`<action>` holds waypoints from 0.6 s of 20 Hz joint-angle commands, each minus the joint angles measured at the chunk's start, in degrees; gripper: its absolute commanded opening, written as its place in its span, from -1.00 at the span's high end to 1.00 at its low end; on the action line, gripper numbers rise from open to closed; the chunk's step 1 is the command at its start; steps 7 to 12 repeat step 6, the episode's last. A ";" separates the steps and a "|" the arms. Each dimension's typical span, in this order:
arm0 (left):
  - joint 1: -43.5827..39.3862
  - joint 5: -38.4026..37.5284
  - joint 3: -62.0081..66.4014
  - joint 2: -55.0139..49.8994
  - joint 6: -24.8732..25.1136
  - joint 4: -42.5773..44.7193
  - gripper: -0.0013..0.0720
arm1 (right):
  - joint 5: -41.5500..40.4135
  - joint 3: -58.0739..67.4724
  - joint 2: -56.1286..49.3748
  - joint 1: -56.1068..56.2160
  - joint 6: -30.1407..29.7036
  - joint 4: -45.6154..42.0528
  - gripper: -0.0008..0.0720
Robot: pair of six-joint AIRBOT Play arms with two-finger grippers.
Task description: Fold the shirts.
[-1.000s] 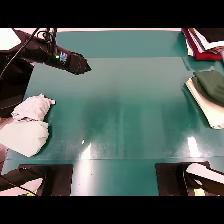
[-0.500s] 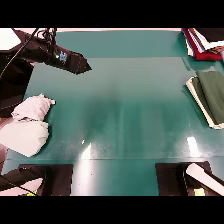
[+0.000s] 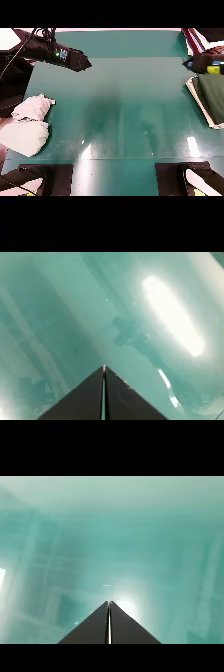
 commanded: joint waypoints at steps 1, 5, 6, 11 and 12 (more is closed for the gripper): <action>0.02 1.81 0.02 -0.04 -0.02 0.00 0.90 | -2.27 0.07 0.17 7.28 -0.44 0.11 0.92; 0.02 3.04 0.02 -0.04 -0.02 0.00 0.90 | -2.16 0.07 0.20 7.89 -0.42 0.22 0.92; 0.02 3.04 0.02 -0.04 -0.02 0.00 0.90 | -2.10 0.07 0.20 7.89 -0.39 0.24 0.92; 0.02 3.04 0.02 -0.04 -0.02 0.00 0.90 | -2.10 0.07 0.20 7.89 -0.39 0.24 0.92; 0.02 3.04 0.02 -0.04 -0.02 0.00 0.90 | -2.10 0.07 0.20 7.89 -0.39 0.24 0.92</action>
